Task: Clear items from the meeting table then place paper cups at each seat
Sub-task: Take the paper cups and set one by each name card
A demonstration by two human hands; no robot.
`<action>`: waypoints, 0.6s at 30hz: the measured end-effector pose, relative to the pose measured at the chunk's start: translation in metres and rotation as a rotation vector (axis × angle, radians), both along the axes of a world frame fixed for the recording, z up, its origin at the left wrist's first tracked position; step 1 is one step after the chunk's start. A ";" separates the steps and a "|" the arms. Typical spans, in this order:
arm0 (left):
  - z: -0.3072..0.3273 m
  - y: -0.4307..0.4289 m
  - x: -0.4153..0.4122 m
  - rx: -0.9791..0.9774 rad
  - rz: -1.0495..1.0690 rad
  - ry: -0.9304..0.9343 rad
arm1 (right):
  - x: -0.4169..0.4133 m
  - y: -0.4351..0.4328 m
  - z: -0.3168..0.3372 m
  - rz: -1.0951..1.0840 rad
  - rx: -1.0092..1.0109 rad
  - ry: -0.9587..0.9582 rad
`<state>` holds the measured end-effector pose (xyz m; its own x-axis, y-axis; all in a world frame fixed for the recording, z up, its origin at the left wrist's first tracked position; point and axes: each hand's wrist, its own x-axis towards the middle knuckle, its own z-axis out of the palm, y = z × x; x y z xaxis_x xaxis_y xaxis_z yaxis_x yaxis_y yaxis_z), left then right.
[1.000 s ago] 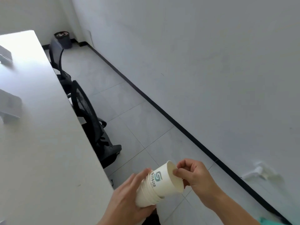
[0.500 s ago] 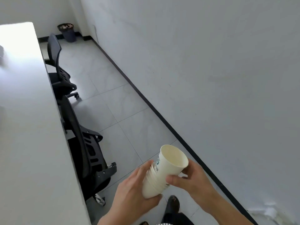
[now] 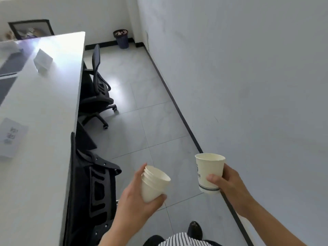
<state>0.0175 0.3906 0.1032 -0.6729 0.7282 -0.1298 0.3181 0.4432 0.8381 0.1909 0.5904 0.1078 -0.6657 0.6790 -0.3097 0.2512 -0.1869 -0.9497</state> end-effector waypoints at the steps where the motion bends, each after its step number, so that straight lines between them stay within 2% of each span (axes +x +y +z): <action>1: 0.001 0.009 -0.005 0.004 0.028 -0.013 | -0.009 0.016 -0.003 0.043 0.004 -0.023; 7: -0.009 0.033 -0.054 0.044 0.299 -0.119 | -0.095 0.082 -0.015 0.211 0.046 -0.043; 13: -0.035 0.074 -0.144 0.107 0.549 -0.183 | -0.199 0.138 -0.027 0.300 0.125 -0.063; 18: -0.022 0.147 -0.249 0.179 0.552 -0.193 | -0.302 0.193 -0.019 0.266 0.186 -0.071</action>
<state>-0.2313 0.5377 0.0809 -0.9335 0.3007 -0.1953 -0.0838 0.3465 0.9343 -0.1107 0.7830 0.0886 -0.8085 0.5334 -0.2487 0.3348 0.0693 -0.9397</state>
